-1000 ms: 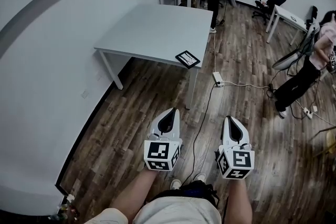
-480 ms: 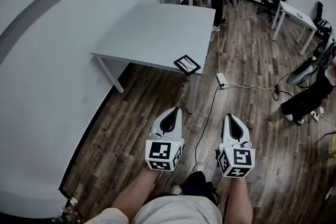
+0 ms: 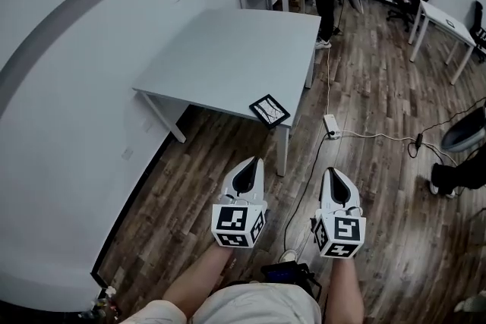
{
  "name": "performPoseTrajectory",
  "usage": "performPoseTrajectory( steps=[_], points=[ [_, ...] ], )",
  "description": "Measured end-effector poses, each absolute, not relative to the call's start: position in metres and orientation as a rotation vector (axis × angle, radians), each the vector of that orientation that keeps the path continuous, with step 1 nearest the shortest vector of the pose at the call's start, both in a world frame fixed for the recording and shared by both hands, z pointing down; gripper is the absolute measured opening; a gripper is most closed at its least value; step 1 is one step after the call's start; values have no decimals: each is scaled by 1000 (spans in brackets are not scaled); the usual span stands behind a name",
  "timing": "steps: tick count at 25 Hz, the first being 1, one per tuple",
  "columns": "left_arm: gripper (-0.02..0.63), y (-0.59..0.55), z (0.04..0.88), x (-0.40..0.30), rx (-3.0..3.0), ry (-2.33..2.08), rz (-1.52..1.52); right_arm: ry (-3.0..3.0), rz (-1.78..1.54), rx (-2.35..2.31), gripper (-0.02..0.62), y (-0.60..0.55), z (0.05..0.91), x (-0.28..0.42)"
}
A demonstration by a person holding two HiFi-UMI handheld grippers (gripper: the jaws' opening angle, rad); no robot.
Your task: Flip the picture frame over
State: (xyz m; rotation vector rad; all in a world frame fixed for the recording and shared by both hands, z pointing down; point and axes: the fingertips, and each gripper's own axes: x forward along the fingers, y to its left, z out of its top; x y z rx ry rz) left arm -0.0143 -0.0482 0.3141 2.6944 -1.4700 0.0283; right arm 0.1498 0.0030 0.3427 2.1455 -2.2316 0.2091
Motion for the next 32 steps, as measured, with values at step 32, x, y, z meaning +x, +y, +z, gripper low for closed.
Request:
performPoseTrajectory(
  steps=[32],
  points=[
    [2, -235, 397, 0, 2577, -1342, 64, -2092, 296, 2032, 26, -163, 397, 139]
  ],
)
